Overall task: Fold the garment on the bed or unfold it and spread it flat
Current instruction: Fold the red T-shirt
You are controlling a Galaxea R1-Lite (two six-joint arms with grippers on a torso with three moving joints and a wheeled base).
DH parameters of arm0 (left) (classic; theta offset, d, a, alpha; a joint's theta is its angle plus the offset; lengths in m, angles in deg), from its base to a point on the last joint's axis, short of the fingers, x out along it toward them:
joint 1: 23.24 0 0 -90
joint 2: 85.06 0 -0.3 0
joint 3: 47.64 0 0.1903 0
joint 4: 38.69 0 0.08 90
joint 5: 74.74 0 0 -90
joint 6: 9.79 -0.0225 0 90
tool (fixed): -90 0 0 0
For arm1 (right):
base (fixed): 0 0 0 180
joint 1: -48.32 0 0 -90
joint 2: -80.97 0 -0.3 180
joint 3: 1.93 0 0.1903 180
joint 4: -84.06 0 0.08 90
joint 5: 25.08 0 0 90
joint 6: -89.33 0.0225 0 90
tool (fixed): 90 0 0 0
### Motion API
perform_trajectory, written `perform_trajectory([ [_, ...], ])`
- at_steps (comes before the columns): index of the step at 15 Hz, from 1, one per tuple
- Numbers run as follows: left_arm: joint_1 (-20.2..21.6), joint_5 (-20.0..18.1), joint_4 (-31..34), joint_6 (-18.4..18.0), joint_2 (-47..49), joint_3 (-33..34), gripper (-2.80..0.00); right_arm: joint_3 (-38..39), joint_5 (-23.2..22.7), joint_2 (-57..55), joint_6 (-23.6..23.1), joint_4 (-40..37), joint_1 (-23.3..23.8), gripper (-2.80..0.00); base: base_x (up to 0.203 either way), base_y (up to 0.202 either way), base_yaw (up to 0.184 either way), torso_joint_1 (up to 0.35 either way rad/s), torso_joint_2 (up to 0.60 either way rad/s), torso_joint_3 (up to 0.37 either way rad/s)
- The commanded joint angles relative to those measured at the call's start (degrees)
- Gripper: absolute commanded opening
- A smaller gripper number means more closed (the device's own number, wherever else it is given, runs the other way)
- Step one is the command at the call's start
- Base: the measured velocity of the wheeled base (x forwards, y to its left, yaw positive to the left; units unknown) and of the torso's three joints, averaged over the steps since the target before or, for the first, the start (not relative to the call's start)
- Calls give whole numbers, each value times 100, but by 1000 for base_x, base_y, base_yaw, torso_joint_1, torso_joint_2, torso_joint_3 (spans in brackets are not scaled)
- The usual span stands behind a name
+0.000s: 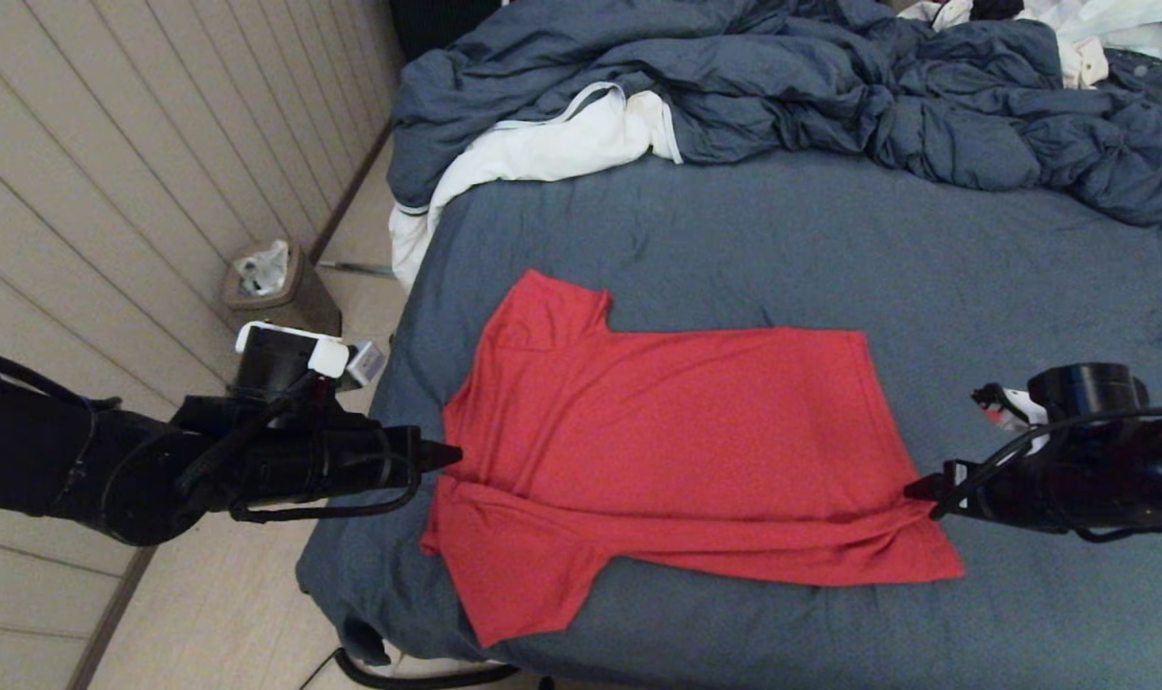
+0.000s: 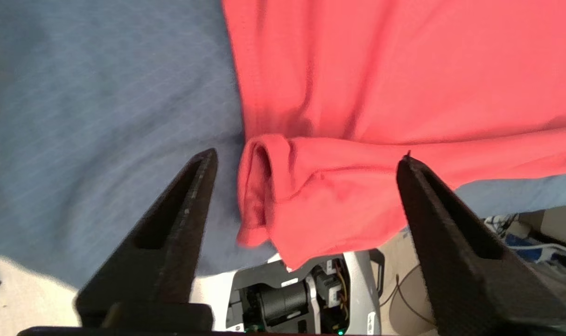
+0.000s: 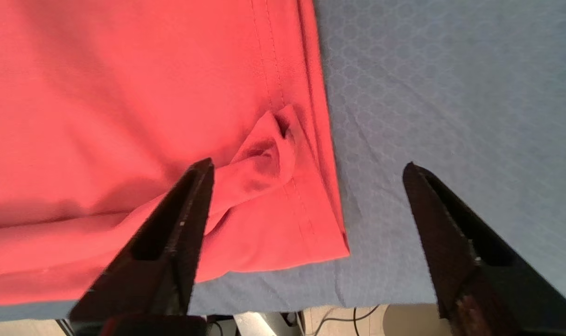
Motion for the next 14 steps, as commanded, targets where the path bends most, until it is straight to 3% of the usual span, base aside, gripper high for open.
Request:
perform_trajectory([
  [1,52,-5,-39,15,-306,188,0,17,-5,312,11,-49,-13,0,0,0,0,0,0,0],
  [3,52,-10,-78,-4,-236,382,0,88,-11,532,7,-192,-51,0,0,0,0,0,0,0],
  [4,26,-40,-79,-10,-236,503,0,243,-19,645,-2,-273,-154,-280,0,0,0,0,0,0],
  [9,-391,-77,-88,34,-79,741,0,525,-2,492,-67,-260,-714,-280,0,0,0,0,0,0],
  [14,-424,-263,-88,226,-69,745,0,479,41,-102,-39,-209,-1235,-280,0,0,0,0,0,0],
])
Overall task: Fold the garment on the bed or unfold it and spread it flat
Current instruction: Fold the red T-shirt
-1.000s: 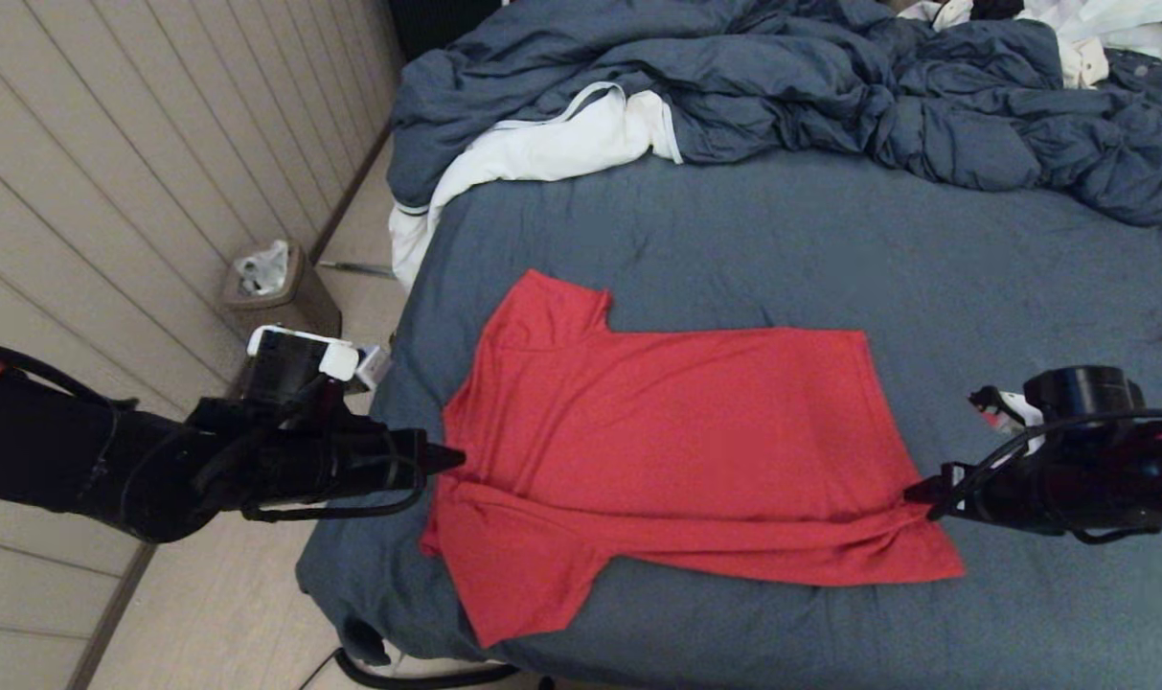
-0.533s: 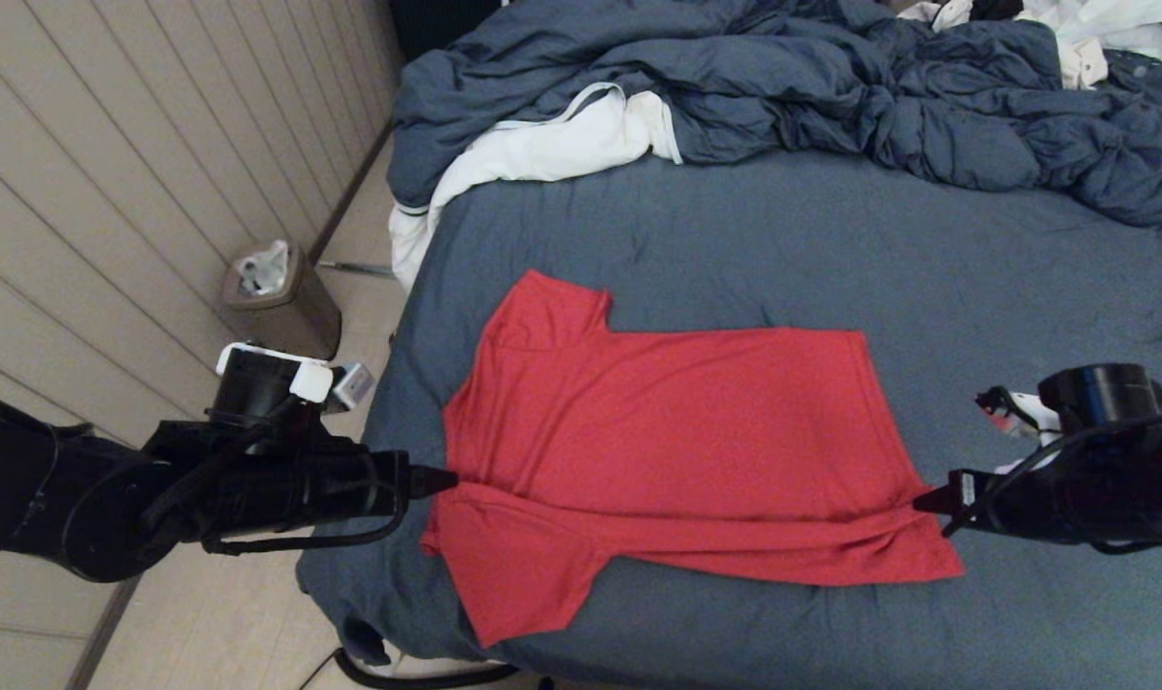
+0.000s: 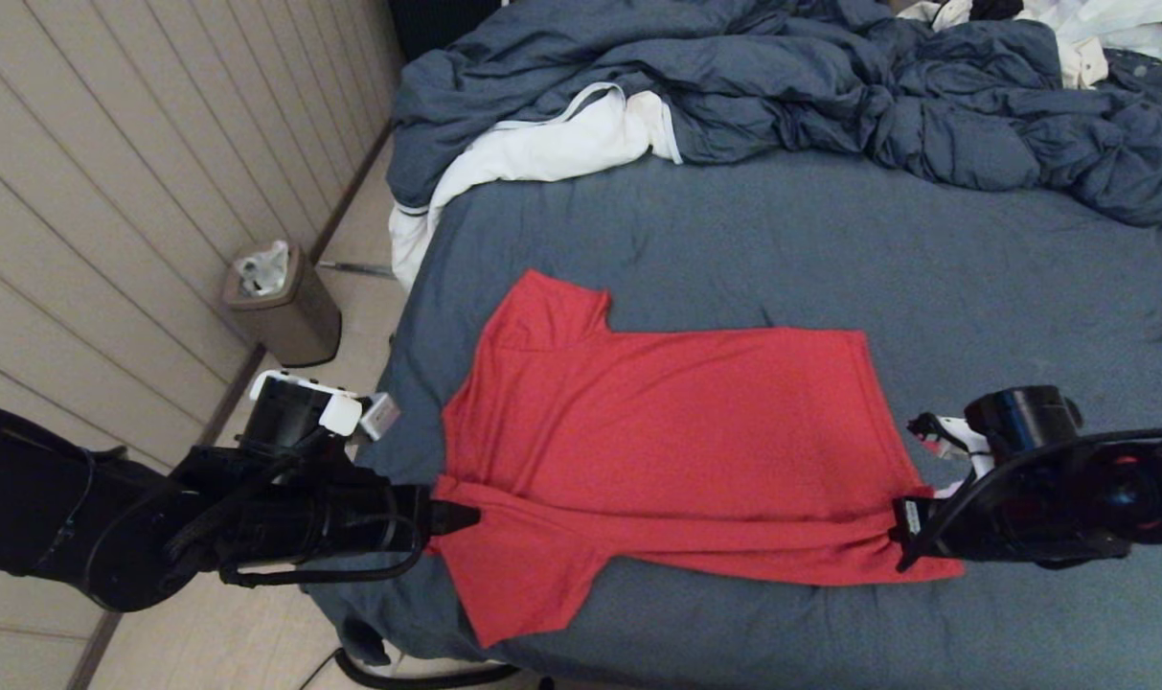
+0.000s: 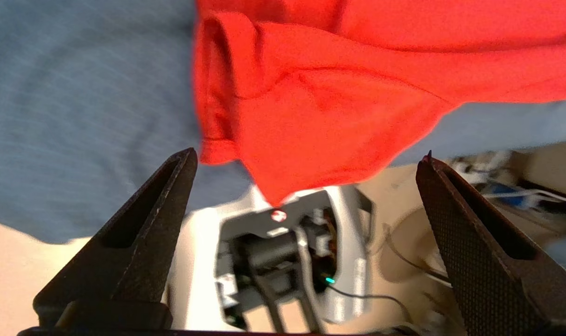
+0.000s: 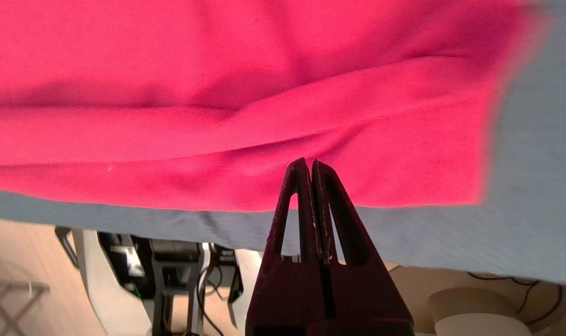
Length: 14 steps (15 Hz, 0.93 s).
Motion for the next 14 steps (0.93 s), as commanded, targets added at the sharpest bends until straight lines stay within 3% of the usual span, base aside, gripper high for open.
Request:
perform_trajectory([
  [1,-24,-135,-12,50,21,-4,0,-7,32,-301,9,75,-240,-280,0,0,0,0,0,0],
  [8,-33,-143,-12,50,109,-4,0,-108,141,-540,10,113,-414,-280,0,0,0,0,0,0],
  [14,-33,-143,-20,41,144,-13,0,-897,367,-947,85,90,-480,-280,0,0,0,0,0,0],
])
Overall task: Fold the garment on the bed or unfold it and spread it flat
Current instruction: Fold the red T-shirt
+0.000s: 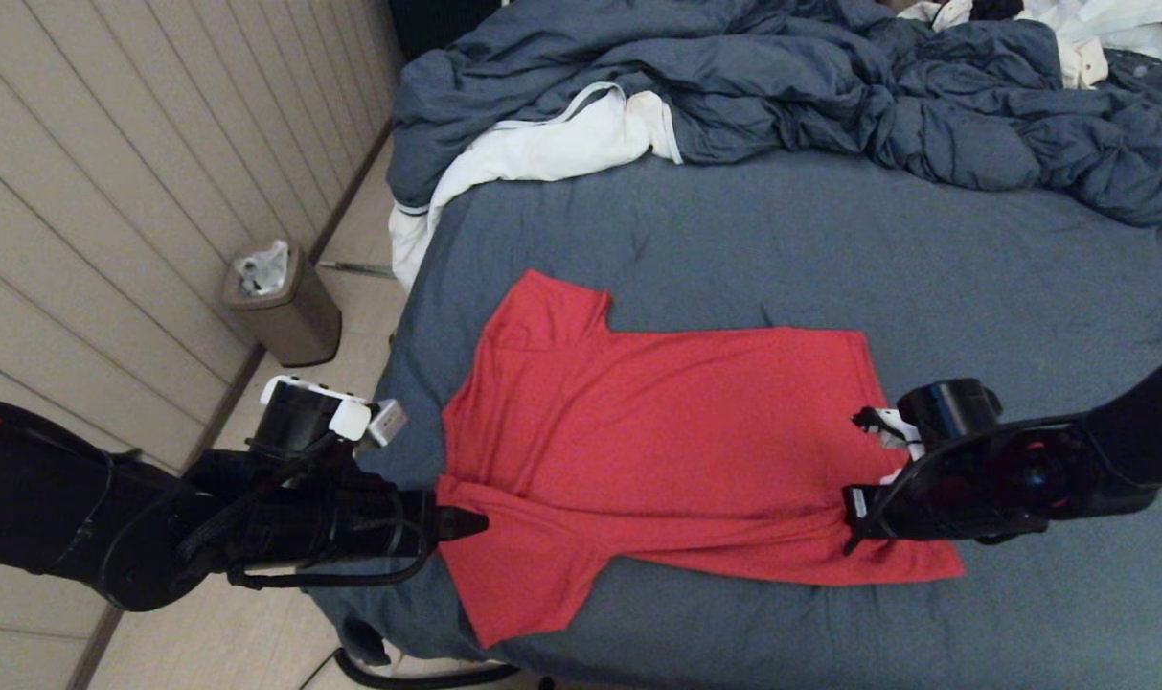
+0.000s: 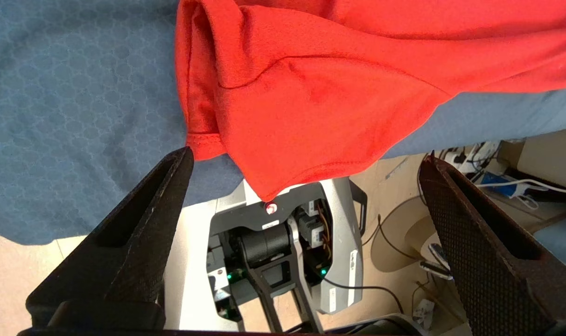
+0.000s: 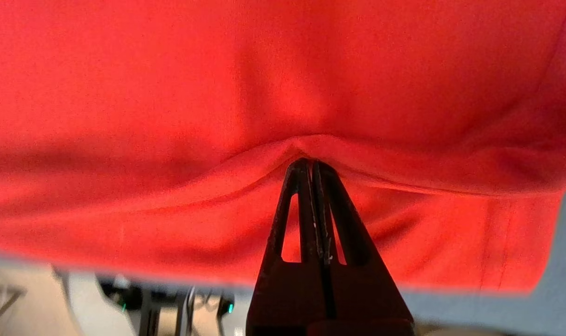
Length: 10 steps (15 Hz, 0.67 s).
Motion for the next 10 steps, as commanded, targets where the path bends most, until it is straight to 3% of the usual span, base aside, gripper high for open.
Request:
perform_trajectory([
  [1,0,-6,-12,16,23,-2,0,-321,59,-233,78,0,-47,-280,0,0,0,0,0,0],
  [7,0,14,-12,17,62,-11,0,-1141,252,-490,734,2,-213,-280,0,0,0,0,0,0],
  [10,-19,37,-12,18,40,-2,0,-1094,248,-159,945,4,-179,-280,0,0,0,0,0,0],
])
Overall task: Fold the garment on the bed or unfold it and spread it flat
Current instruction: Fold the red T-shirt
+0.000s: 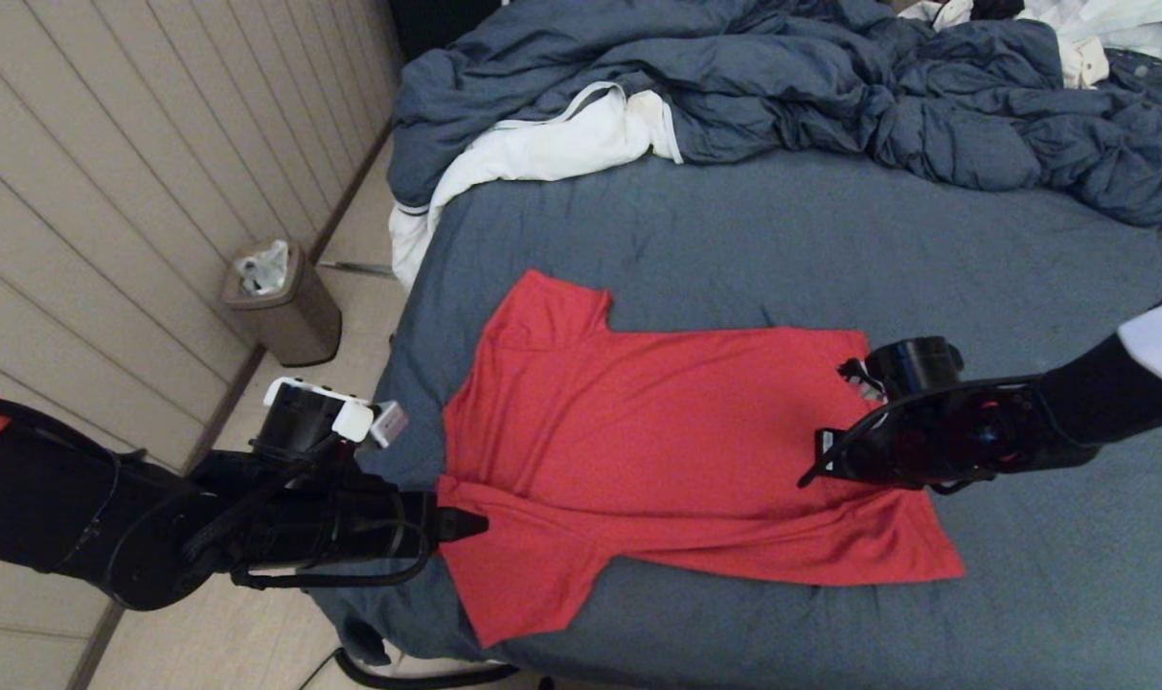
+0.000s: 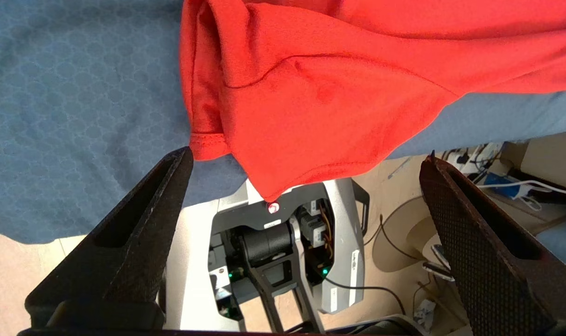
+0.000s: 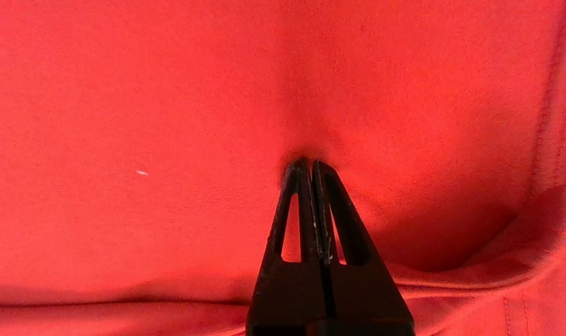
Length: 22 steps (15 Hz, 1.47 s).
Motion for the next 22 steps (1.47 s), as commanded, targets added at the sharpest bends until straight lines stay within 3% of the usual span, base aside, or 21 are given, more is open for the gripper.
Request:
perform_trajectory([
  [1,-109,2,-11,3,-46,35,0,63,-14,389,31,6,17,-280,0,0,0,0,0,0],
  [6,-880,222,-17,-32,-122,889,0,703,-189,1265,-18,-4,59,-280,0,0,0,0,0,0],
  [10,-1154,394,-512,-69,327,1254,0,876,-213,1218,-25,13,77,-280,0,0,0,0,0,0],
  [14,-1219,686,-1484,-203,1107,1461,0,950,-410,1267,-27,13,121,-280,0,0,0,0,0,0],
  [17,-1219,834,-1579,-208,1446,1353,0,952,-413,1285,-20,22,130,-280,0,0,0,0,0,0],
  [20,-1174,1557,-1957,-237,1751,1289,0,960,-431,1334,-20,22,139,-280,0,0,0,0,0,0],
  [22,-1015,1594,-1941,-249,1846,1116,0,986,-551,1417,-20,14,139,-280,0,0,0,0,0,0],
])
